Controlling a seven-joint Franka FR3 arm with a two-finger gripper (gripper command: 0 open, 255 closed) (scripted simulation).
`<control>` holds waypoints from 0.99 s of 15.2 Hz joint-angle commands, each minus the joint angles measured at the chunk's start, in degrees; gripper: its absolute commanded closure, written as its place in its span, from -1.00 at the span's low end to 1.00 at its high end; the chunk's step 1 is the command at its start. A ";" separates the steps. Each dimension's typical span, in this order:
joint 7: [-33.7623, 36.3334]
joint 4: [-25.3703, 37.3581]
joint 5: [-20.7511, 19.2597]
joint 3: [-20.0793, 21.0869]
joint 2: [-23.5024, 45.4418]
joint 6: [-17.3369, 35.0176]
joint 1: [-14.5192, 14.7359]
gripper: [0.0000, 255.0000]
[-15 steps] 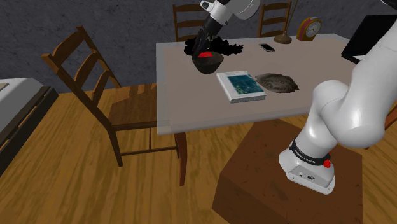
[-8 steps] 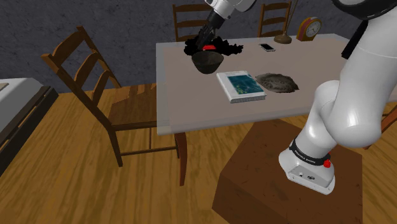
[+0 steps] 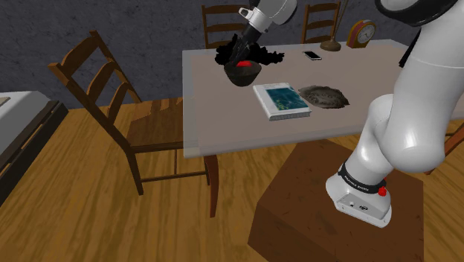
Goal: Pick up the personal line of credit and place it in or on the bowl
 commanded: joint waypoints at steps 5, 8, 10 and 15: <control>-3.58 -1.94 3.36 0.59 2.29 2.32 -0.50 1.00; -4.38 -2.32 4.13 0.75 2.83 2.79 -0.64 1.00; -4.38 -2.32 4.13 0.76 2.83 2.79 -0.64 1.00; -4.37 -2.35 4.08 0.74 2.76 2.78 -0.64 -1.00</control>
